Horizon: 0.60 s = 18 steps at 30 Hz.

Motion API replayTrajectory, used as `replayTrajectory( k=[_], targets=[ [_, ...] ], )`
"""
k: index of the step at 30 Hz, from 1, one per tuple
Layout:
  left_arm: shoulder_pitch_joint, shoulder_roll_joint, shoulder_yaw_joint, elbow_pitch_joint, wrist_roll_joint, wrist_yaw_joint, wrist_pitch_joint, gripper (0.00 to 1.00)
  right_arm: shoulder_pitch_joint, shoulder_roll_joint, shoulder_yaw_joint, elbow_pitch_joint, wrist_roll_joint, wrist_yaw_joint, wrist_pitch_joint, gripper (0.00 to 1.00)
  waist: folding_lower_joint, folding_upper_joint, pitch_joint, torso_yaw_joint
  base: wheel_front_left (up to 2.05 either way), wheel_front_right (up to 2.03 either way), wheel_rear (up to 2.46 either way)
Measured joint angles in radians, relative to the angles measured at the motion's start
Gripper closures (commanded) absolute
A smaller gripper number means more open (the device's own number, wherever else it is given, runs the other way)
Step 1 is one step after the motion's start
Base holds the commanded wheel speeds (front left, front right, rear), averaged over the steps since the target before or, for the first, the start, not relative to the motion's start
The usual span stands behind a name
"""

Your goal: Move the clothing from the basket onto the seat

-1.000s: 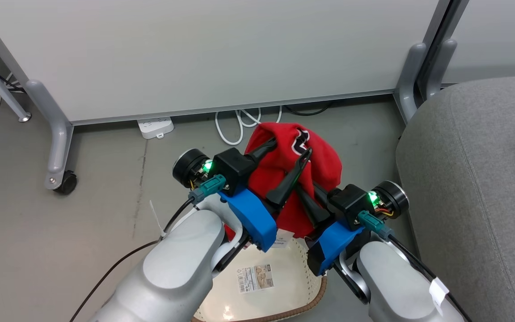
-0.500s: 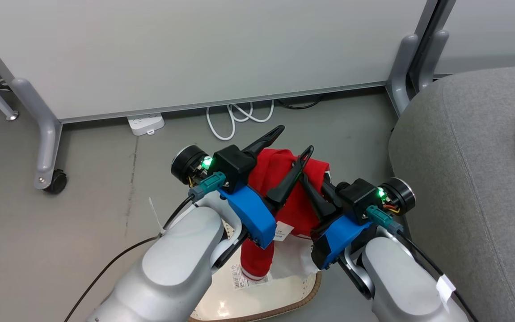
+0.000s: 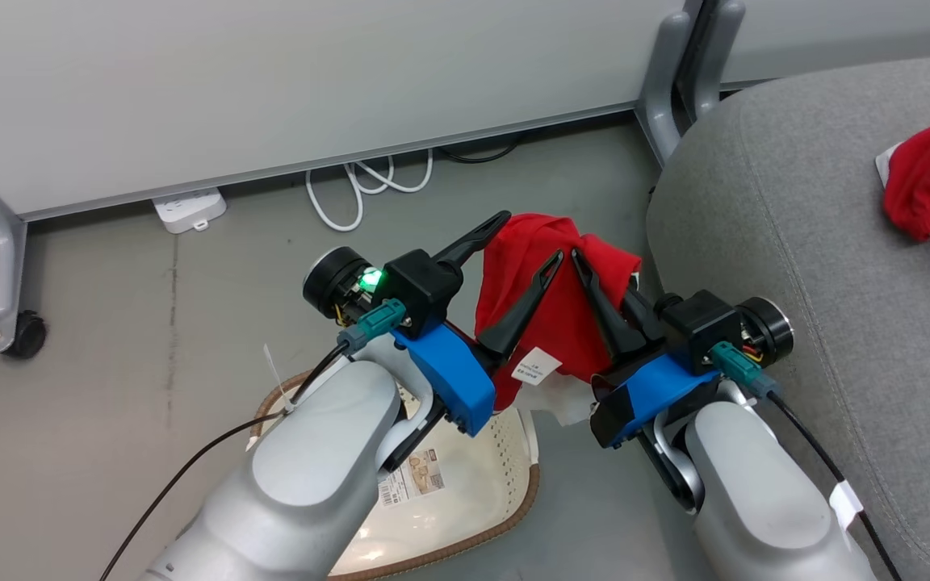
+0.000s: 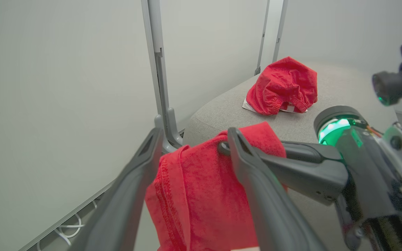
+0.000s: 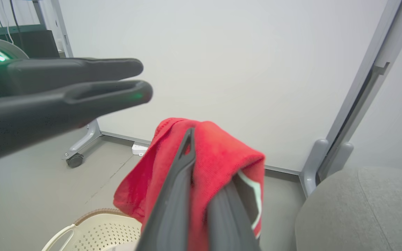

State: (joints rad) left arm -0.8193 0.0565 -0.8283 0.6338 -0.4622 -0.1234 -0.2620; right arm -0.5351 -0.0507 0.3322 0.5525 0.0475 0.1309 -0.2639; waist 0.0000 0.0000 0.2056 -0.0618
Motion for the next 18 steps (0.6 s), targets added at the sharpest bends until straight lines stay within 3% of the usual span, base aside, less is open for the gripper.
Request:
replayTrajectory(
  k=[18],
  targets=[
    [-0.033, 0.016, -0.024, -0.013, 0.022, -0.002, -0.001, 0.00, 0.029, -0.022, -0.215, -0.114, -0.019, 0.000, 0.000, 1.00, 0.0000, 0.0000, 0.085, -0.160, 0.00, 0.00, 0.00]
  ],
)
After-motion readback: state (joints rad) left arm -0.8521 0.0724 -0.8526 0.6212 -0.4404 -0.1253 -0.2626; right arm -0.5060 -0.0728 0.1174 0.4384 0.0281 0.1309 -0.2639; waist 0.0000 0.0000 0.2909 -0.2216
